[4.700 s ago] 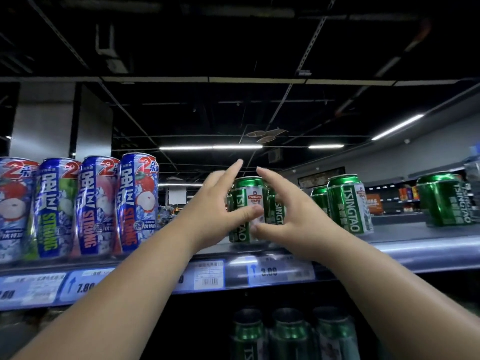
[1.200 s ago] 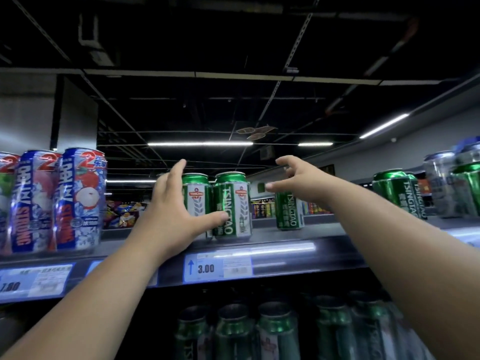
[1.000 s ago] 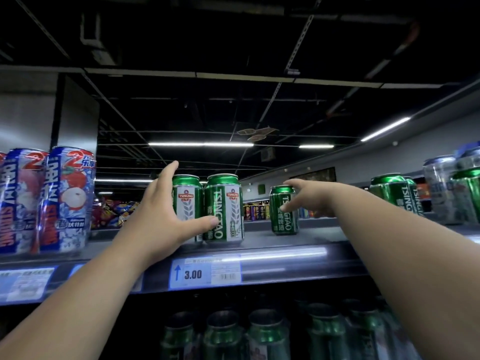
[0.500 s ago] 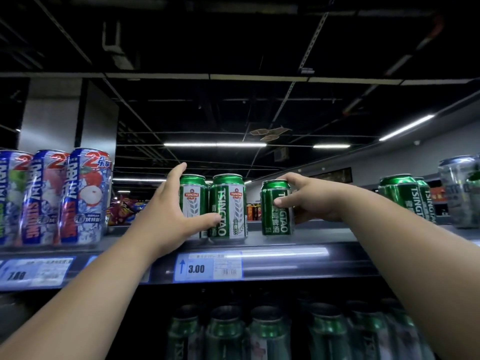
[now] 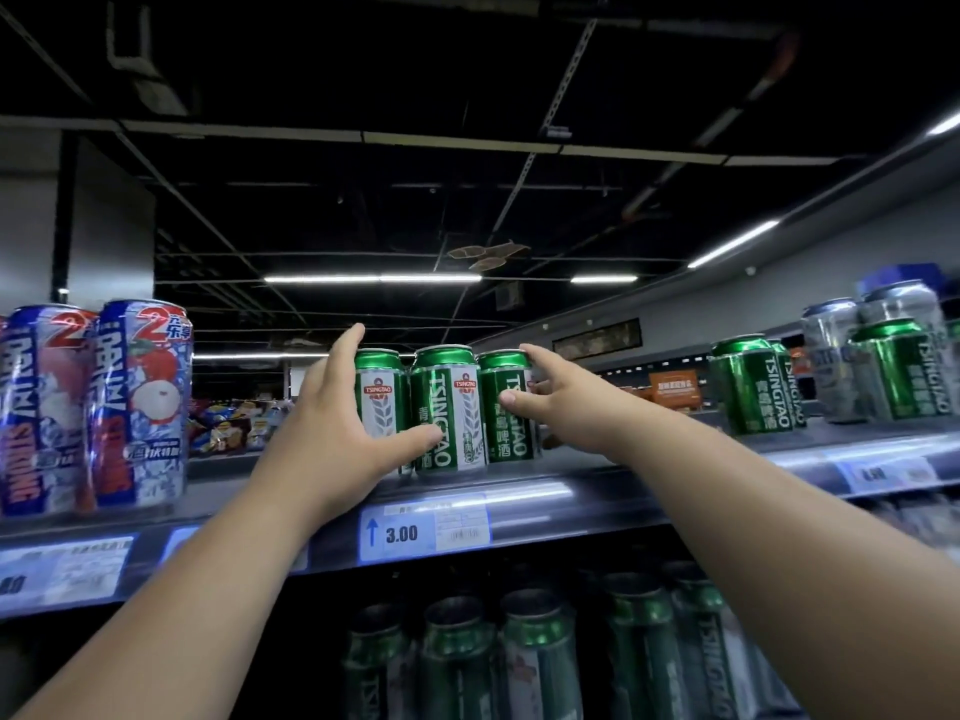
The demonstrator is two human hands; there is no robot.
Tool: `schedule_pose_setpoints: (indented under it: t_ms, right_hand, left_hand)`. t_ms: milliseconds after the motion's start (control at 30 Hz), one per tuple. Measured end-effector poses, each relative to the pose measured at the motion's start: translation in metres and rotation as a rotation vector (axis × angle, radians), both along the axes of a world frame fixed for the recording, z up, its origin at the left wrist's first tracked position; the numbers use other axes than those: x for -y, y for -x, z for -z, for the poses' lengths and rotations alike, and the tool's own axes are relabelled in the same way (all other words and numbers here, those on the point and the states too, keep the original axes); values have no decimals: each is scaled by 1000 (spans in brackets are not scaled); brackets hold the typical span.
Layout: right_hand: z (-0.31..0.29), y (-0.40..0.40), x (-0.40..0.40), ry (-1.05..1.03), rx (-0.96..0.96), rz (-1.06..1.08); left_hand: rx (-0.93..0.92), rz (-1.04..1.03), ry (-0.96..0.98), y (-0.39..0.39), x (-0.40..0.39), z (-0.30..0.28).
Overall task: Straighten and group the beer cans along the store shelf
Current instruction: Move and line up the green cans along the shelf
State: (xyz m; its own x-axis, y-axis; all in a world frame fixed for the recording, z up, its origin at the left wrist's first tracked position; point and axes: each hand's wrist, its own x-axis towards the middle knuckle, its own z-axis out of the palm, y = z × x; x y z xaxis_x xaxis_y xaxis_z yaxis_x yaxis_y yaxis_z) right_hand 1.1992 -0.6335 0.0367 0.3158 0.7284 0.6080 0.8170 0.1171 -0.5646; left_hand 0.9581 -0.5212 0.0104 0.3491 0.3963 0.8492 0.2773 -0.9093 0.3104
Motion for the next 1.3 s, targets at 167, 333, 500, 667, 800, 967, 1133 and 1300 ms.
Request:
schedule_pose_setpoints:
  t_ms: [167,333,500,667,800,967,1133,1300]
  right_hand:
    - [7,-10,42,-230,74,89]
    - [10,-49,111,-402,169,291]
    - [16,-98,147,-421,144,525]
    - [23,-141,155,-279,49,496]
    - [25,-157,149,-168,97,431]
    - [15,-165,135,-152,133,498]
    - [4,-163,123,-98,165,551]
    - [1,-132,107,-248,185,418]
  left_hand:
    - [-18,-45,-77,-1,3,1]
    - [36,-165,-196,-6,2,2]
    - [14,-240,-548,-52,58,11]
    - [-200,-106,-502,-148,127,14]
    - [-269,-93,-483,-203,143,10]
    - [-236,-124,-416,-209,134,12]
    - [-164,-211,-414,-174,123,12]
    - [-110,-303,-392,-122,98,7]
